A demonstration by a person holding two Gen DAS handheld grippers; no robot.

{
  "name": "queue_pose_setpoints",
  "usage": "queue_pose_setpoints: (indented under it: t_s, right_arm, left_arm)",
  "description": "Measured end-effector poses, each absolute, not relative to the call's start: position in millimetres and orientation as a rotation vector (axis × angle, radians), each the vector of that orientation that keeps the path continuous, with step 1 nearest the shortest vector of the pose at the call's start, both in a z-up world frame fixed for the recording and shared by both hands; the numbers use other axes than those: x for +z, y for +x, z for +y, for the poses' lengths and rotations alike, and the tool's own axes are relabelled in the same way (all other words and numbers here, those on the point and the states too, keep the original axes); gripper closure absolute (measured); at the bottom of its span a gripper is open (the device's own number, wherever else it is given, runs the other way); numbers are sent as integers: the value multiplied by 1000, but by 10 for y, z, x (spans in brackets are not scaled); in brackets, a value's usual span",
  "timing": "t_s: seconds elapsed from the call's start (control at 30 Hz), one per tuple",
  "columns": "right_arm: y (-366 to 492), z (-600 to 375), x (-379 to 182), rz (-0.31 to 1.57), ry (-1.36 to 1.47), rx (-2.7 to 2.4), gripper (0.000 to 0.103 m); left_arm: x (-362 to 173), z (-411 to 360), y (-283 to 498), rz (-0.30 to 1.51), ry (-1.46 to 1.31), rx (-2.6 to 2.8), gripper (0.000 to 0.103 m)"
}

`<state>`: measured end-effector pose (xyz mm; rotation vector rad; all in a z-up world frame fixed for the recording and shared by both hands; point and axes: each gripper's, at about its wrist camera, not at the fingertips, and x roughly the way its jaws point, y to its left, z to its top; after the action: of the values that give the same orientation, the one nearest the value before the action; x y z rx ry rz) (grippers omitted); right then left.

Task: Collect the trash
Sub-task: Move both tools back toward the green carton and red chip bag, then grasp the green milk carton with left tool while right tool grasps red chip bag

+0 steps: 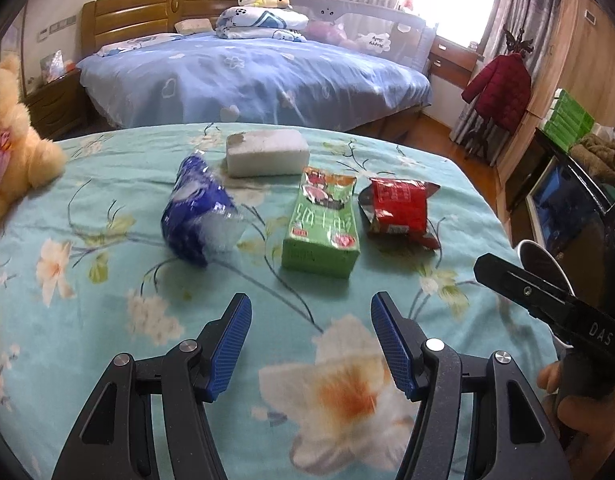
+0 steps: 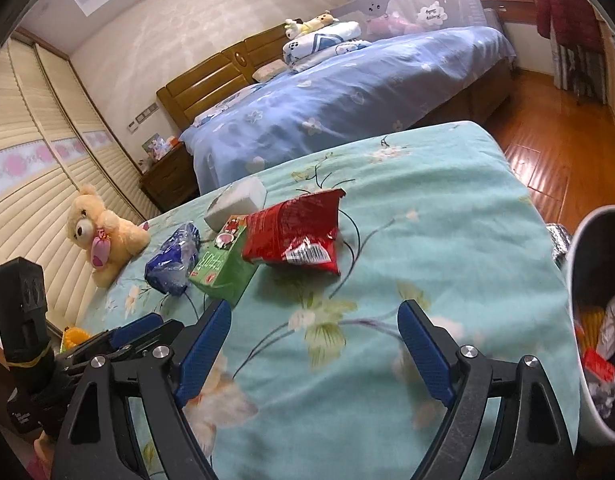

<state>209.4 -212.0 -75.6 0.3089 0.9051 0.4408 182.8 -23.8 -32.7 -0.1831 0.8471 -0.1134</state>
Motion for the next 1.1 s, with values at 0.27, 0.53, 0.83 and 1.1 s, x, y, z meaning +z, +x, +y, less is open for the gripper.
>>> queue_pose_setpoints:
  t_s: [0.27, 0.53, 0.83, 1.1]
  right_arm:
    - [2304, -2072, -850, 931, 283, 463, 22]
    - [2439, -1937, -911, 960, 223, 496, 42]
    - [2583, -1798, -954, 981, 183, 517, 55]
    - [2546, -1842, -939, 973, 188, 497, 91]
  left_arm:
    - [-416, -306, 2184, 859, -166, -119, 41]
    - [-507, -354, 2373, 853, -125, -123, 41]
    - [-595, -362, 2483, 869, -133, -155, 52]
    - [-547, -361, 2401, 836, -125, -153, 53]
